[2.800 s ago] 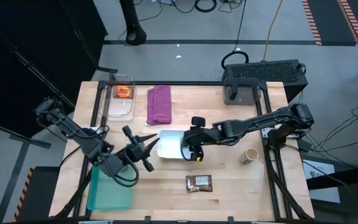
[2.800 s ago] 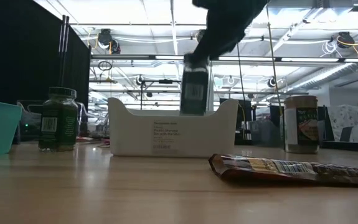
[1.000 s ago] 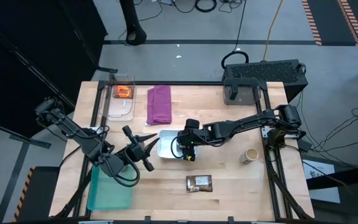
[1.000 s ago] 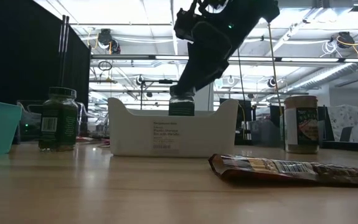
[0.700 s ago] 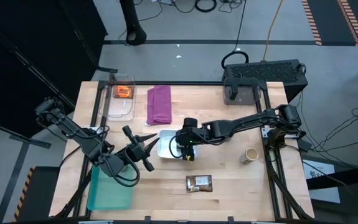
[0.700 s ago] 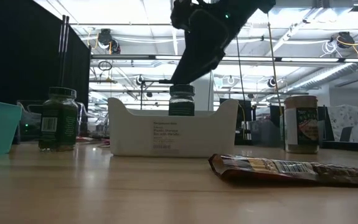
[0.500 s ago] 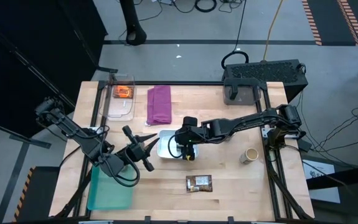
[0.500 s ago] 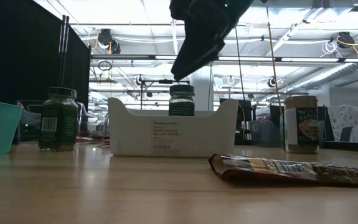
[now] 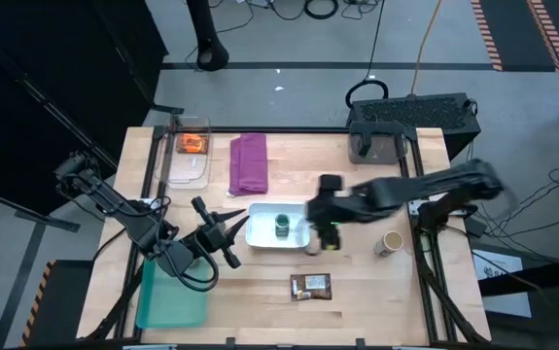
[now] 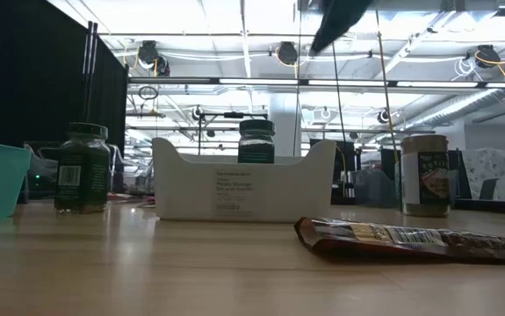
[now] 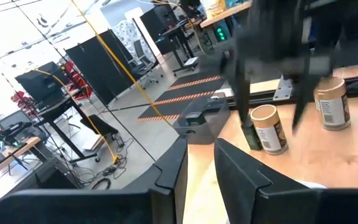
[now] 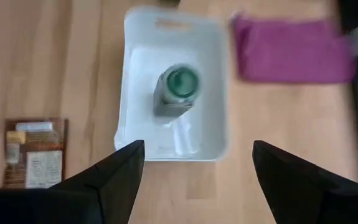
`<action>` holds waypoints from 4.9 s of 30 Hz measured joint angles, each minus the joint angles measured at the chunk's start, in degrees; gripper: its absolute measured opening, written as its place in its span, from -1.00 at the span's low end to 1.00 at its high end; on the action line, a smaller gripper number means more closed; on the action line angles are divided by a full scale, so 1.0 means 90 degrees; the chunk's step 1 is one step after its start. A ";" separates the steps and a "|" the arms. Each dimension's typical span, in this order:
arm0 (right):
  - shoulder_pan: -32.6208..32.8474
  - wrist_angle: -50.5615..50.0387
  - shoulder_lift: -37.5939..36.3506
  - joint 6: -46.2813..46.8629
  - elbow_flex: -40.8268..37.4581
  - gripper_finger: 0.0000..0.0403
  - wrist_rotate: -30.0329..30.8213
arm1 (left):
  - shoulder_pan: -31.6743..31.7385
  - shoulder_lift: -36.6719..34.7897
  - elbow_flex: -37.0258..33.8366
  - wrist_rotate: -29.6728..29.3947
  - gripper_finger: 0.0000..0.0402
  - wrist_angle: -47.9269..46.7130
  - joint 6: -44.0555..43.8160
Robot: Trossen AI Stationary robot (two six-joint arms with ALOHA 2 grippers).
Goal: Sort spices by type
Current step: Put the right green seasoning bottle into the white bin, then put the top brown seasoning bottle into the blue bin
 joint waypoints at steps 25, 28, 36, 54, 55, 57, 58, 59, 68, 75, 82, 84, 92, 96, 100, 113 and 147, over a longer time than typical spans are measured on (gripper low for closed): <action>0.2723 0.2275 -0.3641 0.1736 -0.4414 0.40 0.4260 | 0.0007 0.0000 0.0000 0.0168 -0.57 0.0005 -0.0666; 0.2718 0.2283 -0.3667 0.1763 -0.4416 0.40 0.4326 | 0.0007 0.0000 0.0000 0.0168 -0.57 -0.0005 -0.0816; 0.2715 0.2289 -0.3697 0.2027 -0.4416 0.40 0.4306 | 0.0007 0.0000 0.0000 0.0167 -0.57 -0.0014 -0.0858; 0.2237 0.1805 -0.4527 0.2502 -0.3453 0.40 0.4081 | 0.0181 0.0000 -0.0002 0.1075 -0.57 -0.0184 -0.2624; 0.2180 0.1668 -0.4556 0.2774 -0.3447 0.40 0.3906 | 0.0260 0.0000 -0.0002 0.1167 -0.57 -0.0162 -0.2601; 0.2055 0.1373 -0.4562 0.3211 -0.3447 0.40 0.3545 | 0.0467 0.0000 -0.0002 0.1460 -0.57 -0.0160 -0.2575; 0.2000 0.1179 -0.4517 0.3429 -0.3447 0.40 0.3392 | 0.0587 0.0018 -0.0002 0.1659 -0.57 -0.0138 -0.2502; 0.1947 0.0954 -0.4447 0.3657 -0.3447 0.40 0.3275 | 0.0709 0.0059 -0.0002 0.1844 -0.57 -0.0072 -0.2437; 0.1380 -0.0657 -0.3720 0.5984 -0.3449 0.40 0.1788 | 0.1349 0.0206 0.0145 0.2084 -0.57 0.0038 -0.1171; 0.0993 -0.1331 -0.3511 0.6668 -0.3442 0.40 0.0805 | 0.1379 0.0187 0.0209 0.2064 -0.57 -0.0118 -0.0455; 0.0979 -0.2627 -0.3512 0.7474 -0.3083 0.40 0.0762 | 0.1391 0.0156 0.0209 0.1862 -0.57 -0.0416 -0.0408; 0.0963 -0.3014 -0.3512 0.7712 -0.3040 0.40 0.0563 | 0.1423 0.0144 0.0209 0.1838 -0.57 -0.0430 -0.0401; 0.0918 -0.4021 -0.3512 0.8120 -0.3036 0.40 -0.0224 | 0.1678 0.0146 0.0209 0.2257 -0.57 -0.0476 -0.0297; 0.0916 -0.3994 -0.3512 0.7674 -0.3072 0.39 0.0272 | 0.1844 0.0146 0.0209 0.3090 -0.57 -0.0442 -0.0304; 0.0916 -0.3914 -0.3463 0.7422 -0.3222 0.34 0.0971 | 0.2046 0.0260 0.0211 0.4340 -0.57 0.0120 -0.0289; 0.1016 -0.1799 -0.3488 0.5619 -0.3546 0.05 0.1863 | 0.2391 0.1595 0.0211 0.5154 -0.57 0.3181 0.0546; 0.0397 0.0562 -0.3500 0.5324 -0.5346 0.04 0.2211 | 0.2329 0.2283 0.0211 0.5314 -0.57 0.3674 0.0184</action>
